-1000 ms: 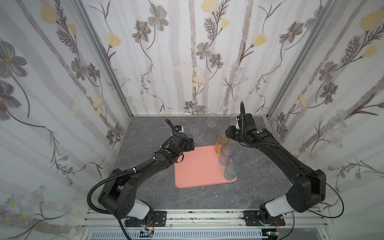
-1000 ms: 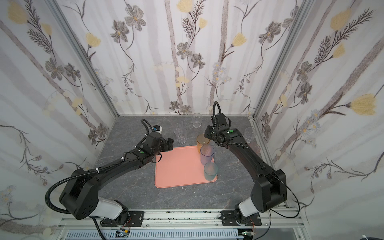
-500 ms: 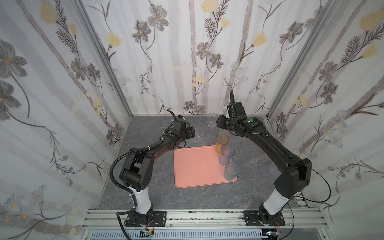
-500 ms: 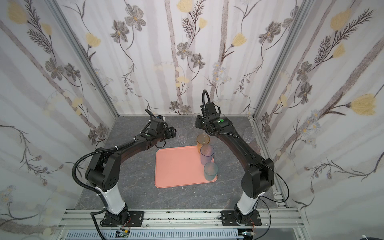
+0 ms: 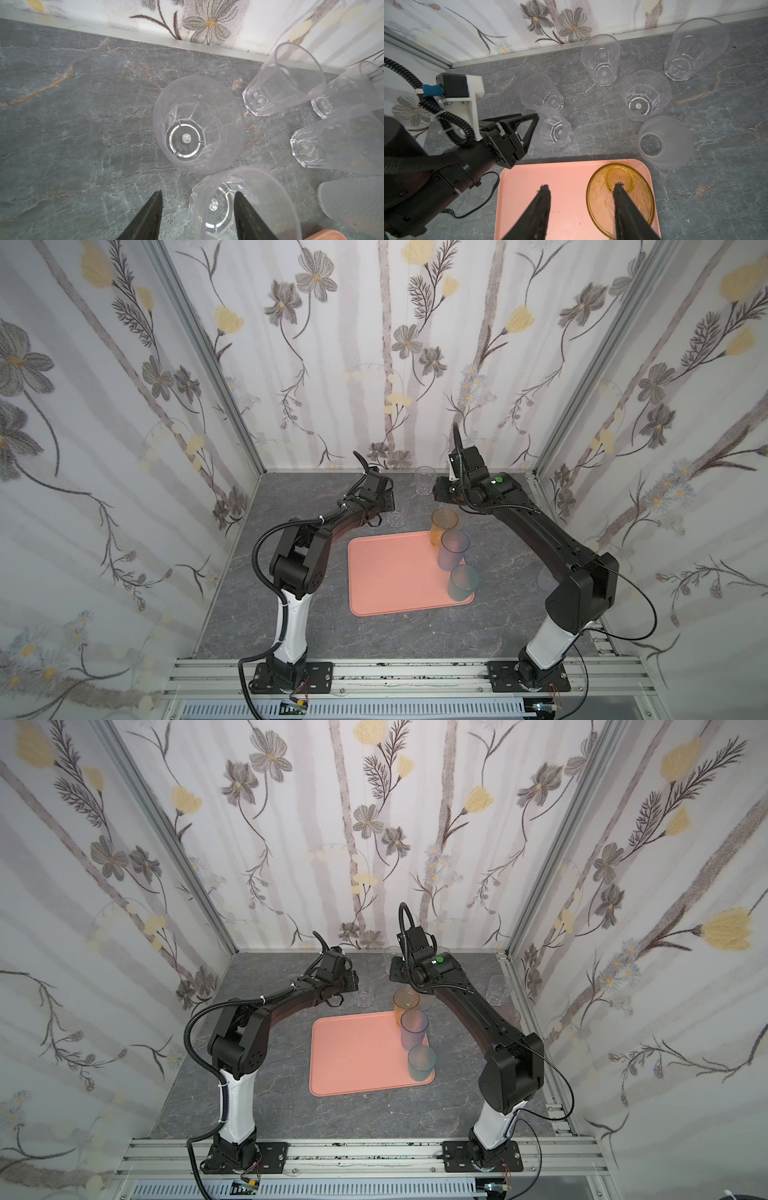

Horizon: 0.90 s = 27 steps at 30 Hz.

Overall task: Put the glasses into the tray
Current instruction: 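Release the tray and reach the left gripper toward a clear glass while right arm rises, then grasp the clear plastic glass with the left gripper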

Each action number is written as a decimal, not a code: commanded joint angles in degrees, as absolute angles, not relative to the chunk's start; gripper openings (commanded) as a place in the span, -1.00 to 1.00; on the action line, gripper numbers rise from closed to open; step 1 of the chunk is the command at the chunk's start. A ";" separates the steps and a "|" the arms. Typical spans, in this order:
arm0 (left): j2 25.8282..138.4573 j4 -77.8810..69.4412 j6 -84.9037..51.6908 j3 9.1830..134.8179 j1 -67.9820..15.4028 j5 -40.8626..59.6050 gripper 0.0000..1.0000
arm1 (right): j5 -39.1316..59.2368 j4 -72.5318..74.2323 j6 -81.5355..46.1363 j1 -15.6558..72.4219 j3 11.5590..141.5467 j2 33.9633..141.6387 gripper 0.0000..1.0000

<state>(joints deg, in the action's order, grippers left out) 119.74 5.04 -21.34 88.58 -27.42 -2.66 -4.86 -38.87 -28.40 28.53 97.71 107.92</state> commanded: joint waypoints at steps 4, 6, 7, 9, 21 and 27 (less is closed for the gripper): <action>122.51 5.89 -20.48 91.86 -28.03 -2.99 -0.07 | -6.11 -38.62 -27.68 28.57 96.88 107.49 -0.01; 123.41 5.98 -20.48 92.58 -28.04 -2.84 -0.17 | -6.32 -38.67 -27.68 28.56 96.60 107.41 -0.01; 123.77 5.98 -20.39 92.80 -28.12 -2.86 -0.22 | -6.37 -38.67 -27.69 28.56 96.51 107.41 -0.01; 124.19 6.11 -20.17 93.05 -28.12 -2.65 -0.32 | -6.65 -38.69 -27.66 28.56 96.28 107.25 -0.01; 118.67 7.29 -18.91 91.15 -28.61 -1.76 -0.87 | -8.74 -37.75 -28.16 28.07 95.62 105.93 -0.01; 114.52 7.73 -18.44 90.15 -29.33 -0.90 -0.94 | -8.66 -37.21 -28.59 28.02 95.47 105.73 -0.02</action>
